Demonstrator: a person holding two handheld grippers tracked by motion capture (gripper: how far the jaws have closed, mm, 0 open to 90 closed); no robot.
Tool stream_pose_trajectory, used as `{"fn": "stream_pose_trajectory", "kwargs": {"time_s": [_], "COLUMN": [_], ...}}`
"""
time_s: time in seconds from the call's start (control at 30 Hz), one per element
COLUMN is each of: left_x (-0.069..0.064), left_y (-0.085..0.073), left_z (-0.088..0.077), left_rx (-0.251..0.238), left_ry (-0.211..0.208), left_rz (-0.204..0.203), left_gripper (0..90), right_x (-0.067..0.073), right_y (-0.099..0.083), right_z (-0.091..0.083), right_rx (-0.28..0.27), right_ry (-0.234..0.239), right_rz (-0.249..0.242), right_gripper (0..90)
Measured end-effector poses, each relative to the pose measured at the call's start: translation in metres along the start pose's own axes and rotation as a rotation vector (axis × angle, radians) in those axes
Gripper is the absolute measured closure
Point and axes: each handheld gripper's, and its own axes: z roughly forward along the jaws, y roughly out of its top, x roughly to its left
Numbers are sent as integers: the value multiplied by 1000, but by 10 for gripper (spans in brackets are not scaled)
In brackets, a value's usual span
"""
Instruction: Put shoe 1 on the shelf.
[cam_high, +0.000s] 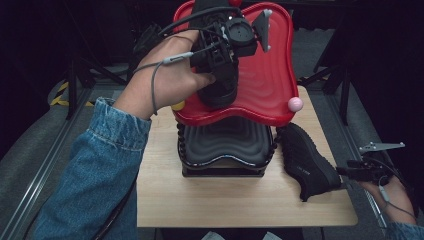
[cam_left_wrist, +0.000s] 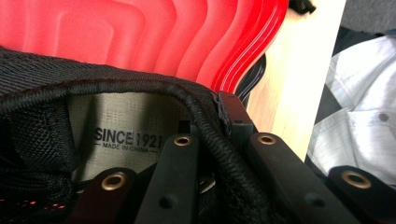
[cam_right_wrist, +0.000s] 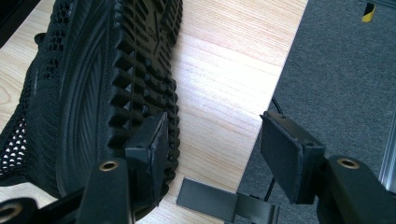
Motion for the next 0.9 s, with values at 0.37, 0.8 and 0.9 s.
{"fn": "stream_pose_trajectory", "kwargs": {"time_s": [0.37,0.8,0.9], "left_x": [0,1,2], "left_y": [-2,-3,-5], "left_z": [8,14,14], "left_rx": [0,-21,-37], "left_ry": [-6,-5,12], "left_rz": [12,-5,-17], "left_gripper": [852,784,657], "right_x": [0,2,2], "right_y": [0,0,0], "right_z": [1,1,0], "right_rx": [7,-1,1], "right_ry": [8,13,13], "right_rz": [3,-15,-12], "right_gripper": [420,416,416]}}
